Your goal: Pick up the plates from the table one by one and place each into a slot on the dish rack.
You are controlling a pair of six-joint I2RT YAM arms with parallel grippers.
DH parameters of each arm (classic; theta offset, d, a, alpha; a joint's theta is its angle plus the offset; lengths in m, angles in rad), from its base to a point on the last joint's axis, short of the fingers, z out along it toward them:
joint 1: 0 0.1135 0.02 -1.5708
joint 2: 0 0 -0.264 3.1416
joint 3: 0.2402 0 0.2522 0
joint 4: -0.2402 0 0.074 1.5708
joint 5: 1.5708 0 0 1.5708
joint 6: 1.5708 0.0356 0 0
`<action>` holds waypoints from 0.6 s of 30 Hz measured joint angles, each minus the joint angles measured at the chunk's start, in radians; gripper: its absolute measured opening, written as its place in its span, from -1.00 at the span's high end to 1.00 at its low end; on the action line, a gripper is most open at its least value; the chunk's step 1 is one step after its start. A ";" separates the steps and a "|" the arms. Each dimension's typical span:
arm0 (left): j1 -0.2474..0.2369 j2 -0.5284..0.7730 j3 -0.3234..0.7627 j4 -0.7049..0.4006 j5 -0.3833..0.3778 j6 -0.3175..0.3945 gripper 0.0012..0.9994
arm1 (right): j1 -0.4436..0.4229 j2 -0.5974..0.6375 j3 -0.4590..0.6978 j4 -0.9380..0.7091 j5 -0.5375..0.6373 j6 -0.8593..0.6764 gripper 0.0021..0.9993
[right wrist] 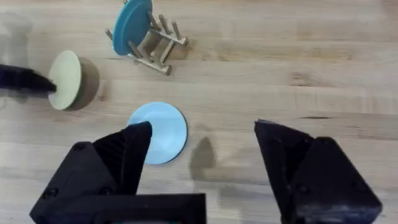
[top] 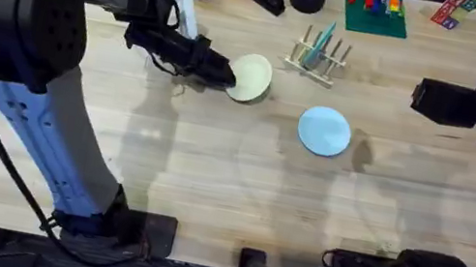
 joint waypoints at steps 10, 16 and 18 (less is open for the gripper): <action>0.000 0.000 0.000 0.001 0.000 -0.006 0.92 | 0.000 0.000 0.000 0.000 -0.004 0.060 -0.99; 0.000 0.000 0.000 0.002 0.000 -0.010 0.92 | 0.000 0.003 0.000 0.000 -0.121 0.194 -0.99; 0.000 0.000 0.000 0.003 0.000 -0.013 0.92 | 0.000 0.014 0.000 0.000 -0.169 0.257 -0.99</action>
